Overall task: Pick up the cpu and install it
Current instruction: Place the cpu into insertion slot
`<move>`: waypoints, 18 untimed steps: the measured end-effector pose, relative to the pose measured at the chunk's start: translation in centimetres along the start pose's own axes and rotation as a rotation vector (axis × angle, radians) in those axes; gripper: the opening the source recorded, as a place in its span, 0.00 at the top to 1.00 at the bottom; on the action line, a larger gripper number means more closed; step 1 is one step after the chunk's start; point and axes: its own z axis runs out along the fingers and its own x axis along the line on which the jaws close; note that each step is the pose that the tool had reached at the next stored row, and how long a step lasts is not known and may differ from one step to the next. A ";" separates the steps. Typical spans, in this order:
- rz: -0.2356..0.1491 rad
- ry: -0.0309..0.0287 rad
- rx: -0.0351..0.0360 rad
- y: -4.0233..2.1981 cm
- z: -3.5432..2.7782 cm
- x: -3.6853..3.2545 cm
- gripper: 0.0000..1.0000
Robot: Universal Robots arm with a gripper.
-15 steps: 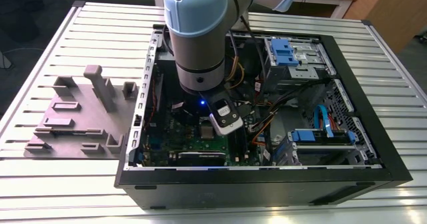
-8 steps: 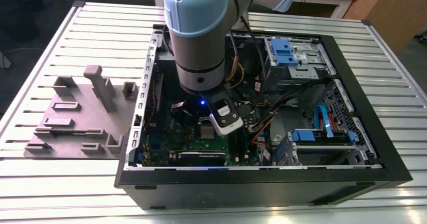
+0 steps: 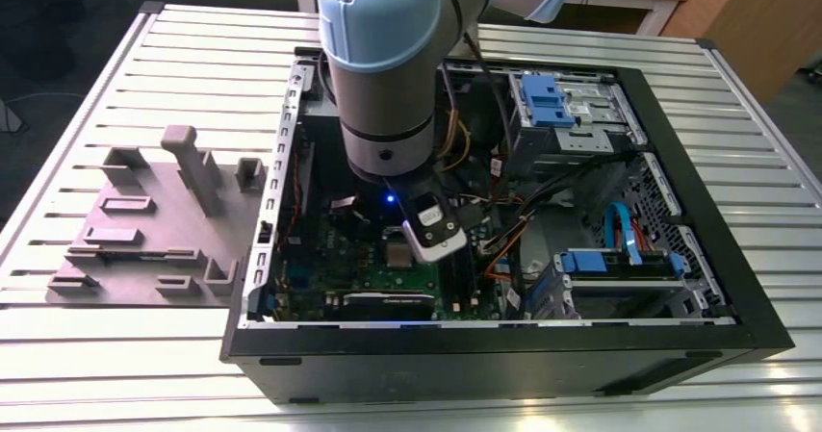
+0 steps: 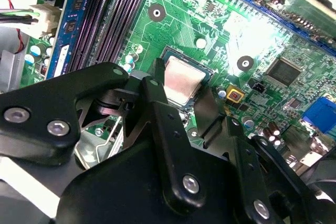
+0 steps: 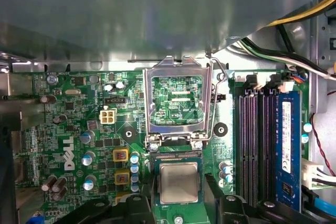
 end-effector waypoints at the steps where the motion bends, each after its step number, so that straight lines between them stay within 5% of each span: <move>1: 0.001 -0.0002 -0.0003 0.01 0.08 0.00 0.51; 18: 0.002 0.0001 0.0007 0.03 0.45 -0.16 0.51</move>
